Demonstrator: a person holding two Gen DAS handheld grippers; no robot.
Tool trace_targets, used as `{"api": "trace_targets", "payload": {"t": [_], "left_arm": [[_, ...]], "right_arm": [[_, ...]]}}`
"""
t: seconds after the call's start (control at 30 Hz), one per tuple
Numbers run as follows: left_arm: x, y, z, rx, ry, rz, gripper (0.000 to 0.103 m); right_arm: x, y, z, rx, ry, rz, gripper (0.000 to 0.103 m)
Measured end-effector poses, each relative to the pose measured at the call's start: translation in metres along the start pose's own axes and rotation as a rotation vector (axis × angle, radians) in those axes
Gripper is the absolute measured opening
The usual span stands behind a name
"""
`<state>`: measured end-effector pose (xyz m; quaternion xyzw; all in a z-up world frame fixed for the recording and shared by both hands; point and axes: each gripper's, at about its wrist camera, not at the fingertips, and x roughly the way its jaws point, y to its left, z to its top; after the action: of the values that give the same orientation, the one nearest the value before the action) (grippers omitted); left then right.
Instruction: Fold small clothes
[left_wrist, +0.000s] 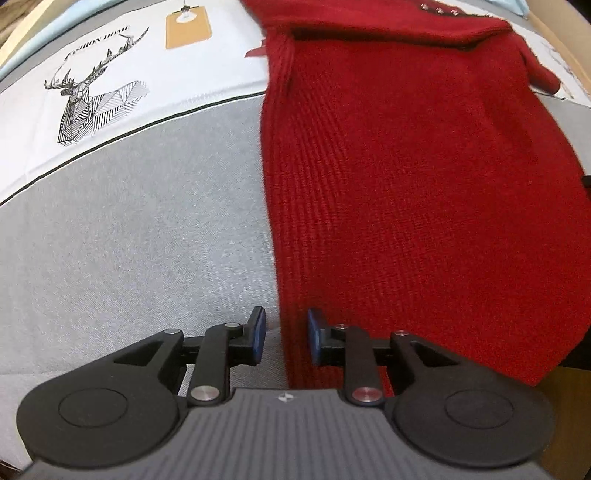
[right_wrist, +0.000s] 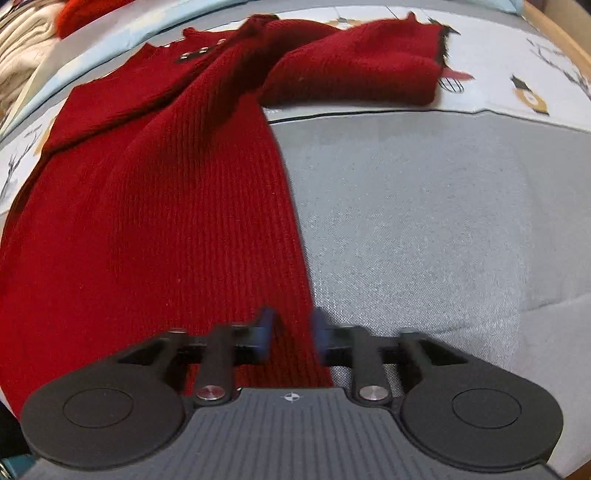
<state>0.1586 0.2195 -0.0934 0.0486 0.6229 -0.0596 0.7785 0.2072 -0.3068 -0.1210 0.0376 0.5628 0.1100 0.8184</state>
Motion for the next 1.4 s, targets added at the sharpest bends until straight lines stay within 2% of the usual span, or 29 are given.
{"api": "trace_targets", "payload": {"t": [0.1,0.17,0.23,0.3,0.37,0.43,0.57,0.63,0.67,0.7,0.77,0.8,0.87,0.93,0.97,1.0,1.03,1.07,1.1,1.23,1.3,1.4], "left_arm": [[0.004,0.002,0.0,-0.007,0.003,-0.011,0.027],[0.003,-0.003,-0.002,0.006,0.007,-0.039,0.011],[0.0,-0.011,-0.005,0.047,0.002,-0.072,0.006],[-0.001,-0.018,-0.008,0.095,0.014,-0.077,0.006],[0.0,-0.021,-0.009,0.126,0.027,-0.057,0.006],[0.0,-0.021,-0.01,0.133,0.043,-0.059,0.005],[0.0,-0.029,-0.015,0.188,0.064,-0.026,0.005],[0.0,-0.034,-0.015,0.209,0.07,-0.013,0.005],[0.001,-0.035,-0.015,0.218,0.072,-0.011,0.005],[0.0,-0.036,-0.015,0.221,0.075,-0.01,0.005],[0.0,-0.034,-0.01,0.202,0.076,-0.01,0.006],[-0.002,-0.033,-0.007,0.185,0.064,-0.012,0.007],[-0.009,-0.032,-0.001,0.158,0.019,-0.024,0.009],[-0.019,-0.034,0.006,0.142,-0.038,-0.015,0.012],[-0.024,-0.034,0.009,0.132,-0.071,-0.011,0.013],[-0.028,-0.033,0.013,0.116,-0.1,-0.013,0.016],[-0.033,-0.033,0.018,0.092,-0.126,-0.02,0.016],[-0.036,-0.033,0.022,0.069,-0.152,-0.024,0.017],[-0.04,-0.034,0.027,0.052,-0.183,-0.022,0.016],[-0.062,-0.053,0.043,0.012,-0.356,0.008,0.019],[-0.069,-0.07,0.053,0.018,-0.439,0.005,0.019],[-0.071,-0.104,0.075,0.073,-0.507,0.005,0.019]], "right_arm": [[-0.011,-0.008,-0.004,0.015,-0.044,0.043,0.005],[-0.027,-0.018,-0.005,0.039,-0.096,0.018,0.004],[-0.039,-0.03,-0.009,0.104,-0.117,0.02,0.004],[-0.043,-0.036,-0.015,0.107,-0.102,0.012,0.004],[-0.037,-0.035,-0.02,0.083,-0.032,0.019,0.004],[-0.03,-0.031,-0.024,0.054,0.006,-0.018,0.005],[-0.035,-0.022,-0.018,0.071,-0.066,0.021,0.009],[-0.023,-0.016,-0.017,0.014,0.003,0.004,0.007],[-0.013,-0.013,-0.021,-0.028,0.063,-0.05,0.007],[-0.007,-0.012,-0.018,-0.045,0.072,-0.066,0.007],[-0.015,-0.012,-0.013,-0.015,0.045,-0.053,0.007],[-0.023,-0.013,-0.01,0.006,-0.001,-0.049,0.007],[-0.041,-0.012,-0.007,0.017,-0.129,-0.029,0.007],[-0.041,-0.009,-0.007,0.002,-0.159,-0.012,0.011],[-0.032,-0.007,-0.009,-0.013,-0.121,-0.017,0.016],[-0.019,-0.005,-0.013,-0.039,-0.039,-0.038,0.023],[-0.005,-0.004,-0.018,-0.07,0.048,-0.082,0.025],[0.001,-0.004,-0.019,-0.088,0.069,-0.115,0.029],[-0.001,-0.003,-0.016,-0.086,0.046,-0.124,0.03],[-0.041,-0.002,0.004,-0.027,-0.199,-0.105,0.033],[-0.056,-0.005,0.012,0.028,-0.274,-0.073,0.033],[-0.073,-0.004,0.019,0.061,-0.352,-0.032,0.033]]}}
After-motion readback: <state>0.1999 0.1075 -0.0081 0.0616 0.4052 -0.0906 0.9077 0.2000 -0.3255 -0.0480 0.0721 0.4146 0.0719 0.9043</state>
